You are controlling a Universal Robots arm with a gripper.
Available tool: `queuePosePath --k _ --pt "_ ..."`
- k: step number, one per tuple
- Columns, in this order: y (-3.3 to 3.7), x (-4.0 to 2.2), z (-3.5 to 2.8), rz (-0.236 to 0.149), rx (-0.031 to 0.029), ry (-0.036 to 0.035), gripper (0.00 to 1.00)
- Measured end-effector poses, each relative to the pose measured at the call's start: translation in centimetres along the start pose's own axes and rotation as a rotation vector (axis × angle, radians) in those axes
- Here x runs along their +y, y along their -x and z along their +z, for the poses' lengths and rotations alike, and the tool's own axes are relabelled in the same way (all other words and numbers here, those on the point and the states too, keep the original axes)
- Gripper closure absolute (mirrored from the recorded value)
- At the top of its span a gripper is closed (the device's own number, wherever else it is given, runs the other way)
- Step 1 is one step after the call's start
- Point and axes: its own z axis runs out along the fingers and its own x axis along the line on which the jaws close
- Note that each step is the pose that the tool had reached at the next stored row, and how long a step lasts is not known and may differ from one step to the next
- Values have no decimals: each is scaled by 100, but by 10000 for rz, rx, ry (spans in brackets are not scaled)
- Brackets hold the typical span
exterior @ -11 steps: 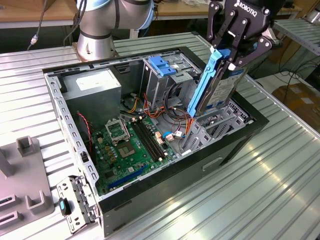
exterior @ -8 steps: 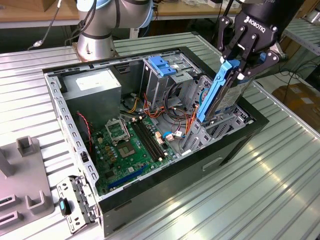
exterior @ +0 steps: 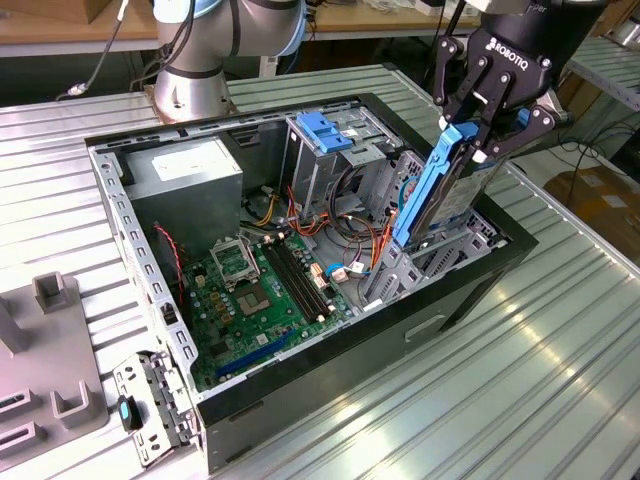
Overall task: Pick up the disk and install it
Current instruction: 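Insert the disk into the insertion slot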
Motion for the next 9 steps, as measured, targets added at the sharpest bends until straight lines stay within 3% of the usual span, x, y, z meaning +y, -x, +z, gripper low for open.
queuePosePath --k 9 --pt "-14 -5 32 -9 1 0 63"
